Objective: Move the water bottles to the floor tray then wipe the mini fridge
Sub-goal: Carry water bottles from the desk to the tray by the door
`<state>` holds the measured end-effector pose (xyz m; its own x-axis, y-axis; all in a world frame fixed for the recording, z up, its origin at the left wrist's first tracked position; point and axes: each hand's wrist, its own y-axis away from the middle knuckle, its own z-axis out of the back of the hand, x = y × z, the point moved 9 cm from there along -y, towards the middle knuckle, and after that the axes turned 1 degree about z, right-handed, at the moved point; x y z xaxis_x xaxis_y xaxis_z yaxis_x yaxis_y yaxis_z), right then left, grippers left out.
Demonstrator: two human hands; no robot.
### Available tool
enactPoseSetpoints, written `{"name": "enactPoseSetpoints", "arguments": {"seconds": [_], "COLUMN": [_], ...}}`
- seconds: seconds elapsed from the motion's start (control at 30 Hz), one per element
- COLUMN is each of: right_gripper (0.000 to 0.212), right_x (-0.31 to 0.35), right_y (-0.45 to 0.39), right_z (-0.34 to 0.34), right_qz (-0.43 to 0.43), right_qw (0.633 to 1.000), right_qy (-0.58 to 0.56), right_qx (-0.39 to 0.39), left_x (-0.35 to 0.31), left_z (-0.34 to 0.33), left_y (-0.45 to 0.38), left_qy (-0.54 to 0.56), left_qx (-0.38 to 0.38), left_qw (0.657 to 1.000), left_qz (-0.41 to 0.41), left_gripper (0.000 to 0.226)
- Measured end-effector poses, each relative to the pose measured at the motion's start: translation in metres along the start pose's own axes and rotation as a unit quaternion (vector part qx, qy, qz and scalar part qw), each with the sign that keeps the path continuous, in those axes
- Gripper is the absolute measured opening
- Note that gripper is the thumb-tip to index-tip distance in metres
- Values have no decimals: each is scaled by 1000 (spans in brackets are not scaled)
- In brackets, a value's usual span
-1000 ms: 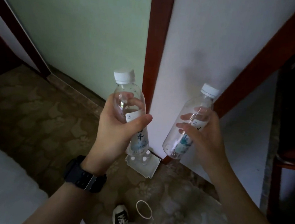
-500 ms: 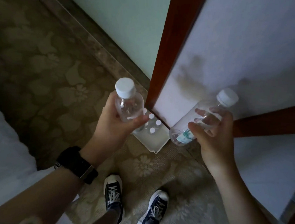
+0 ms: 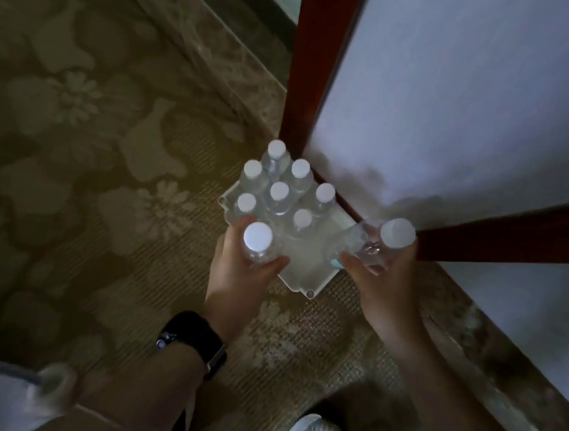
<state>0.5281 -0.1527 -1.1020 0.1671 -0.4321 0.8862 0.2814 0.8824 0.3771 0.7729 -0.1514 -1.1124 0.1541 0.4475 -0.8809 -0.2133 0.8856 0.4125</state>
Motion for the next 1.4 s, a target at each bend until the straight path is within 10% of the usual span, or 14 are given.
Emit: {"name": "enactPoseSetpoints", "arguments": {"seconds": [0.53,1.13,1.4], "right_gripper": [61,67,27], "right_x": [-98,-131,-95], "right_y": [-87,-96,-41], "right_z": [-39,-38,-3], "right_qz": [36,-109,-158], "right_qw": [992,982,980], "right_qy": [117,110,5], "right_qx": [-44,-107,-125], "left_x": [108,142,113], "left_z": [-59,-59,-2], "left_y": [-53,-75,-19], "left_qy": [-91,-124,-114], "left_qx": [-74,-47,-49], "left_qw": [993,987,972], "left_qz": [4,96,197], "left_gripper": [69,68,82]}}
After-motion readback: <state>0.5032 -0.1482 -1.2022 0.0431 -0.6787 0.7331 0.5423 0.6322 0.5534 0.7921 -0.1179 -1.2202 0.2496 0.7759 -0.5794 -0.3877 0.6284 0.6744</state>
